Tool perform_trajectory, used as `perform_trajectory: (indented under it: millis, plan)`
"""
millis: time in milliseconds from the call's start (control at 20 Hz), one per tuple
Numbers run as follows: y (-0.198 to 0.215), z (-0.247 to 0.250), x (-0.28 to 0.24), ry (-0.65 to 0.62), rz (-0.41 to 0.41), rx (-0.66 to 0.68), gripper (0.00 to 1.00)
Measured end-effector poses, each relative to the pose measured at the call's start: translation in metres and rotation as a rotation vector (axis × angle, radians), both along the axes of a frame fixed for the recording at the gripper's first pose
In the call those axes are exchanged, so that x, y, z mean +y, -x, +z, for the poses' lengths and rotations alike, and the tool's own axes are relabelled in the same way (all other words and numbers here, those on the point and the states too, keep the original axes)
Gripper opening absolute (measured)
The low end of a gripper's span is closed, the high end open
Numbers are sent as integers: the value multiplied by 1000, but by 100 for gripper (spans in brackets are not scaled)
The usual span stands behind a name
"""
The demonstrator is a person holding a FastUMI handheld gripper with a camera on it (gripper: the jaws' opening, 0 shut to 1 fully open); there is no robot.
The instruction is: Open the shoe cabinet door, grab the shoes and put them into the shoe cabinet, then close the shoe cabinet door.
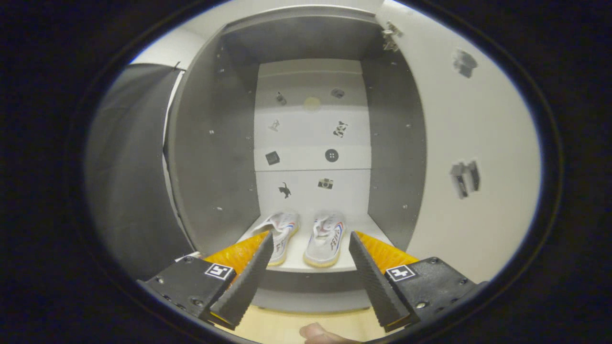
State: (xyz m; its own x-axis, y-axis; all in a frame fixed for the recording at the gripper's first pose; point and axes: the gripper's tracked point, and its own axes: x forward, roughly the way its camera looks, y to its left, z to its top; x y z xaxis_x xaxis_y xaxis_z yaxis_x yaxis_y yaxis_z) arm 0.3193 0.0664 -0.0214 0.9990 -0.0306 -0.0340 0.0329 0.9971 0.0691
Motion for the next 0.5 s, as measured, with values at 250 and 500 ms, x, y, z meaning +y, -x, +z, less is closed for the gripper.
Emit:
perform_trajectory:
  millis: [250, 500]
  plan:
    - [61, -4, 6, -47, -38, 51, 100]
    - [125, -3, 21, 3, -21, 8, 99]
